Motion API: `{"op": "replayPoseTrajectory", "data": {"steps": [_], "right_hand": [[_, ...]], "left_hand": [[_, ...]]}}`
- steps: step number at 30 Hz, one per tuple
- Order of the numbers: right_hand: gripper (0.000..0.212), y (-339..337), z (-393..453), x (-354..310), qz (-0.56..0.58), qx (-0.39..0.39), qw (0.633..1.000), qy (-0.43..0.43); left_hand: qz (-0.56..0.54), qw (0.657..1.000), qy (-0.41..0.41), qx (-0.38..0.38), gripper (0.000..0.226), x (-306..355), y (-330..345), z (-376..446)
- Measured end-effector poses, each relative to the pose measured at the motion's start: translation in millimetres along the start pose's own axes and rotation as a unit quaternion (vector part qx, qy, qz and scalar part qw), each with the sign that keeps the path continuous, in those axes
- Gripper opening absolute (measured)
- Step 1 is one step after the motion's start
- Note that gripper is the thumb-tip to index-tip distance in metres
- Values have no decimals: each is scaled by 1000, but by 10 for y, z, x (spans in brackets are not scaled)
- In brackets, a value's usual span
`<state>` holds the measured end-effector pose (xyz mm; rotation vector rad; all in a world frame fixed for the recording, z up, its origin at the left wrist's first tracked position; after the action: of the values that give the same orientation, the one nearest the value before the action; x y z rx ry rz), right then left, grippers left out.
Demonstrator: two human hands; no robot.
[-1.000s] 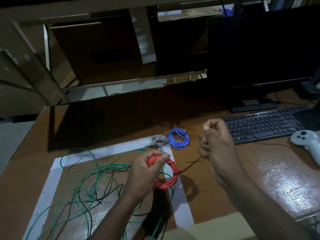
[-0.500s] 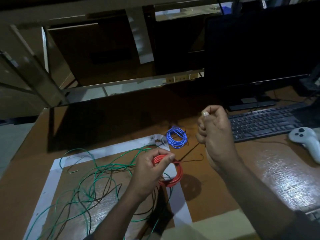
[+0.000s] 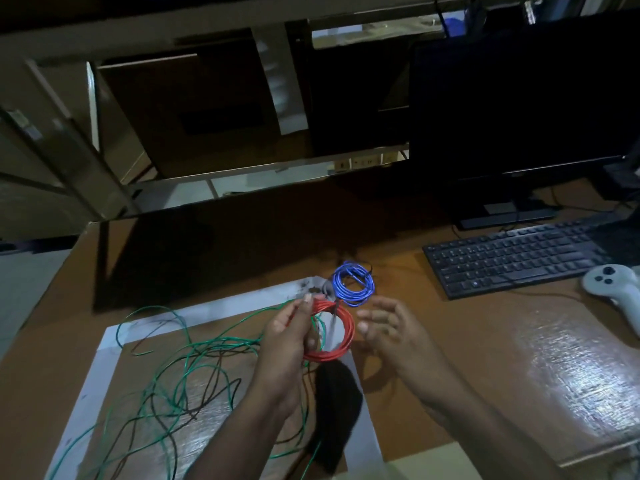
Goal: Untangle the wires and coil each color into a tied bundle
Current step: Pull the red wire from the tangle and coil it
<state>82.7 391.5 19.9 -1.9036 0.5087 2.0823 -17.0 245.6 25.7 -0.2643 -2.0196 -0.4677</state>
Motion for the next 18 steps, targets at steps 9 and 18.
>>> {"op": "replayPoseTrajectory", "data": {"steps": [9,18], "right_hand": [[12,-44,18,105,61,38,996,55],[8,-478,394,393,-9,162,986,49]], "left_hand": [[-10,996,-72,-43,31,-172,251,84],[29,997,-68,-19,34,-202,371,122]]}}
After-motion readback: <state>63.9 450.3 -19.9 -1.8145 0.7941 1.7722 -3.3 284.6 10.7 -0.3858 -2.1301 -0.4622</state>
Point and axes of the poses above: each hand's wrist, its own z-axis towards the middle knuckle, its own y-axis out of the palm, x = y × z, the point moved 2 cm from there along z, towards the middle knuckle, and after that the axes turned 14 degrees about -y, right-handed, at the moved point
